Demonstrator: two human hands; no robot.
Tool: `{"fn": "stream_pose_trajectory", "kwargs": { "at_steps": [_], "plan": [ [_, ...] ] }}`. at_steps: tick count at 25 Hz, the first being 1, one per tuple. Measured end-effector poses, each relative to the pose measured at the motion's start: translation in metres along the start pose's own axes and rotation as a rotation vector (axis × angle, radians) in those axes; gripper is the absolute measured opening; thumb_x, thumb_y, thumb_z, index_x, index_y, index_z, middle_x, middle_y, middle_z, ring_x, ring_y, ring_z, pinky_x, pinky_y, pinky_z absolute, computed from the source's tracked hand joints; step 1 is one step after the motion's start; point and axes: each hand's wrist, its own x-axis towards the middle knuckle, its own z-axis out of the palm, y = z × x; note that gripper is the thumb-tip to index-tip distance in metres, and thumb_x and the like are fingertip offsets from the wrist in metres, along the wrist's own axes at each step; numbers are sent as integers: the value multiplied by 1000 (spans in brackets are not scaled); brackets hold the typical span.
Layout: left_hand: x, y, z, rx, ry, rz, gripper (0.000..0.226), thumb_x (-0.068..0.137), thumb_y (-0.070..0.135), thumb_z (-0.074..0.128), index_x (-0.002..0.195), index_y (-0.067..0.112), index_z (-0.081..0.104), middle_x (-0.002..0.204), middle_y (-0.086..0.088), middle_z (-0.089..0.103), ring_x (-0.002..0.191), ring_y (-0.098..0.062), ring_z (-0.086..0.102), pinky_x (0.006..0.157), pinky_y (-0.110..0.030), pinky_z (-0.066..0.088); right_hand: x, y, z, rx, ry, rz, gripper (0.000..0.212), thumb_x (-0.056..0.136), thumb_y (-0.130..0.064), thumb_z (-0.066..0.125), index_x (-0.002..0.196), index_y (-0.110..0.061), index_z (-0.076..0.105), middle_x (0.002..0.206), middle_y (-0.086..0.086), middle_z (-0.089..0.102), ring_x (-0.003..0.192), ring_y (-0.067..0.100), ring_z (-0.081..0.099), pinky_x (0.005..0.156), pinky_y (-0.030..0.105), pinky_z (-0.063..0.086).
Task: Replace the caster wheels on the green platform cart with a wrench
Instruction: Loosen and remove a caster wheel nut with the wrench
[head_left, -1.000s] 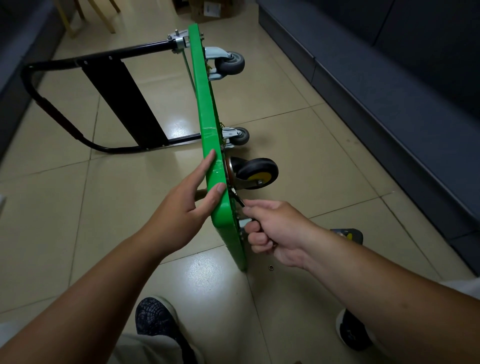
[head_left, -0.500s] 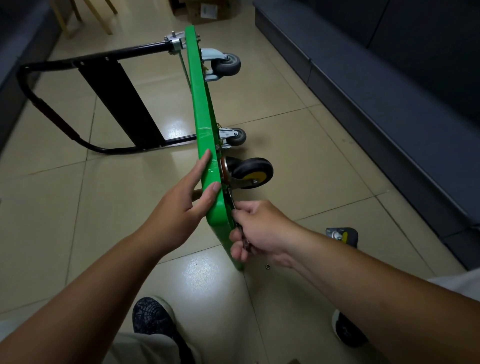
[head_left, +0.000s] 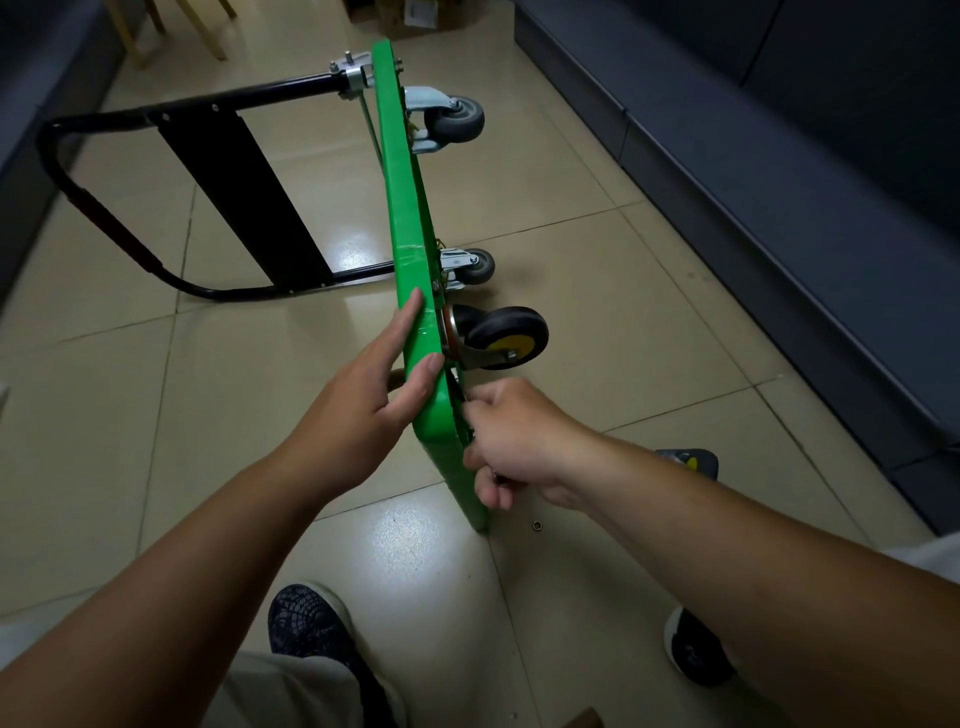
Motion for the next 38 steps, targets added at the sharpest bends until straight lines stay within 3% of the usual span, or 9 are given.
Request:
{"fn": "stream_pose_trajectory", "kwargs": {
  "at_steps": [5,8,11,18,21,24,28,33,38],
  "plan": [
    [-1,-1,2,10,2,12,68,92,68,40,152,61,11,160,19,34,133,-8,53,104,-44,52,-6,13,12,-84,23,-53,37,106,-21,24,132,-17,48,65,14,55,39,30,57,35,23,39],
    [-1,0,2,11,9,2,66,94,65,40,152,61,11,160,18,32,131,-8,54,103,-45,53,-11,31,22,-87,75,-144,40,108,-26,26,143,-36,43,66,-7,45,33,27,56,36,25,43],
    [-2,1,0,2,8,-10,66,93,66,41,152,62,12,160,20,32,129,-9,56,100,-45,55,-9,45,21,-85,121,-192,42,108,-35,30,146,-52,37,67,-11,44,35,27,55,37,26,44],
    [-2,3,-1,18,9,-12,67,93,66,41,153,59,12,158,21,32,127,-8,56,97,-44,57,3,53,21,25,133,-210,37,108,-34,35,139,-46,51,70,-18,49,33,15,51,35,20,38],
    [-3,5,-1,19,0,-3,78,86,81,41,153,59,10,161,18,31,131,-9,53,99,-45,56,8,58,21,-1,182,-291,36,108,-29,38,138,-38,57,67,-27,55,53,-9,54,50,10,39],
    [-8,9,2,122,-14,-11,99,74,88,51,154,58,0,165,18,20,138,-13,46,97,-41,57,15,66,26,-125,245,-378,36,108,-37,35,141,-40,52,97,-20,66,91,-1,63,69,16,45],
    [-9,5,3,152,-9,20,109,71,73,66,155,56,-1,163,17,25,134,-11,49,87,-33,61,34,88,33,-218,356,-461,38,107,-46,30,134,-33,53,88,-17,64,79,9,65,59,19,41],
    [-10,3,-1,50,16,27,107,71,55,74,156,54,9,156,24,34,125,-5,56,78,-27,62,50,104,43,-251,429,-610,43,108,-39,32,150,-36,41,99,1,74,82,17,70,65,35,56],
    [-10,6,2,-2,32,19,104,70,48,74,155,54,15,147,30,40,120,-1,58,80,-28,62,87,124,34,-461,665,-869,46,107,-27,39,152,-19,40,67,7,68,46,21,56,45,31,49]
  ]
}}
